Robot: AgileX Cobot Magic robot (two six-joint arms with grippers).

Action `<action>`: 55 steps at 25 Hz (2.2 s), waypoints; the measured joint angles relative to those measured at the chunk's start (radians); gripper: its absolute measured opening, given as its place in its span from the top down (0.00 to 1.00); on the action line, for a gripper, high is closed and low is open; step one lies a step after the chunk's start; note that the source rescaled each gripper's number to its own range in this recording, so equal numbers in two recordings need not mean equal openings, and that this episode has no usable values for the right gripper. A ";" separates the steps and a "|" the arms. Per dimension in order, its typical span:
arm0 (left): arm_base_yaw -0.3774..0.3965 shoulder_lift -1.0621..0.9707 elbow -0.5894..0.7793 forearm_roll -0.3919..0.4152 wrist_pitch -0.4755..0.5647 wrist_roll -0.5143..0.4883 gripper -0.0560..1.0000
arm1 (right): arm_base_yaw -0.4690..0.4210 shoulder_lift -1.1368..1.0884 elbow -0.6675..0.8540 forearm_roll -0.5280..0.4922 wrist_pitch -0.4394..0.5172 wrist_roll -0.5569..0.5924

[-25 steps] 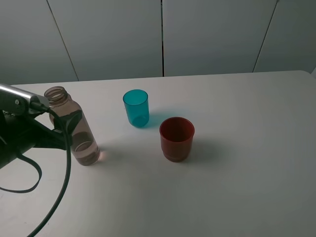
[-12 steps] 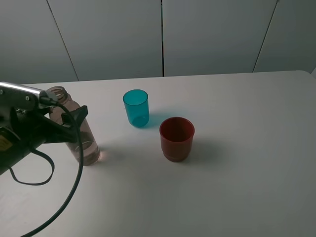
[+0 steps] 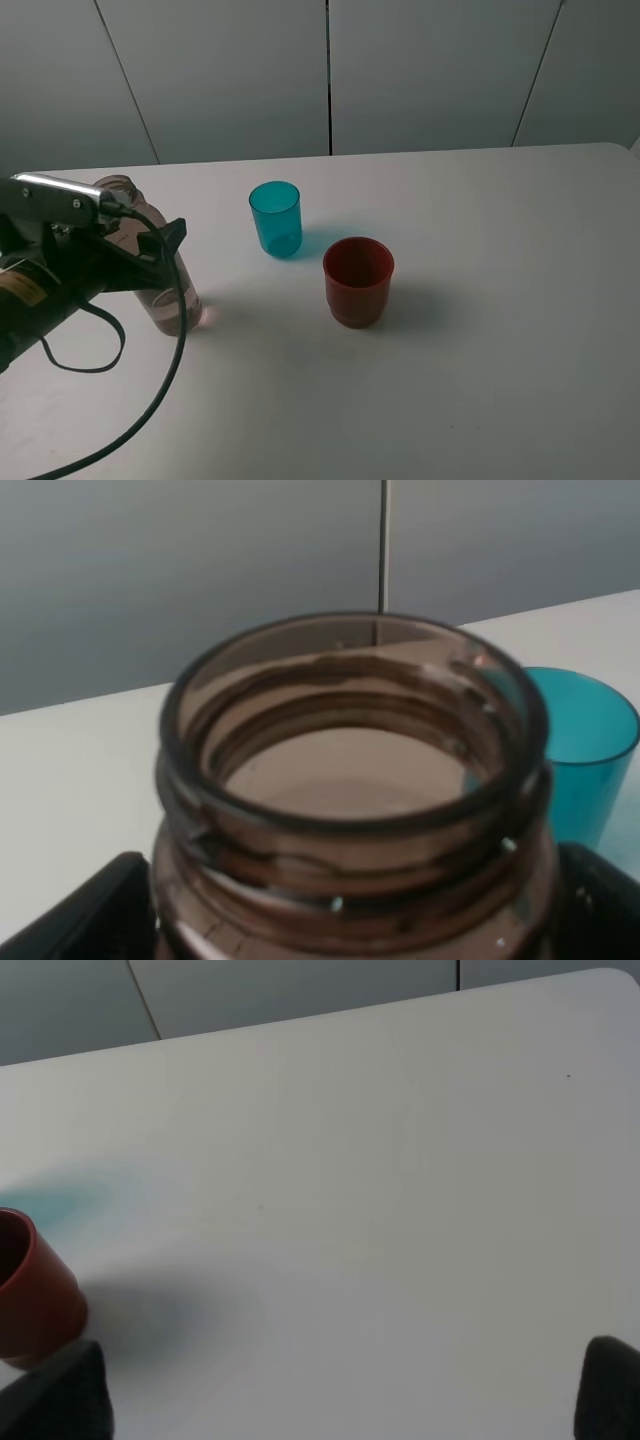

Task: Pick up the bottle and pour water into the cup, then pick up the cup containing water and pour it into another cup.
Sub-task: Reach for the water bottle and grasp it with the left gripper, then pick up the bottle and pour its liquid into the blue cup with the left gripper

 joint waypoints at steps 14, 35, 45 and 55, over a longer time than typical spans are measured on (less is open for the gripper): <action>0.000 0.207 -0.067 0.017 -0.035 -0.004 0.06 | 0.000 0.000 0.000 0.000 0.000 0.000; 0.000 0.214 -0.089 0.021 -0.040 -0.020 0.93 | 0.000 0.000 0.000 0.000 0.000 0.000; 0.000 0.215 -0.099 0.000 -0.034 -0.030 0.93 | 0.000 0.000 0.000 0.000 0.000 0.000; 0.000 0.132 -0.111 -0.031 0.003 0.100 0.93 | 0.000 0.000 0.000 0.000 0.000 0.000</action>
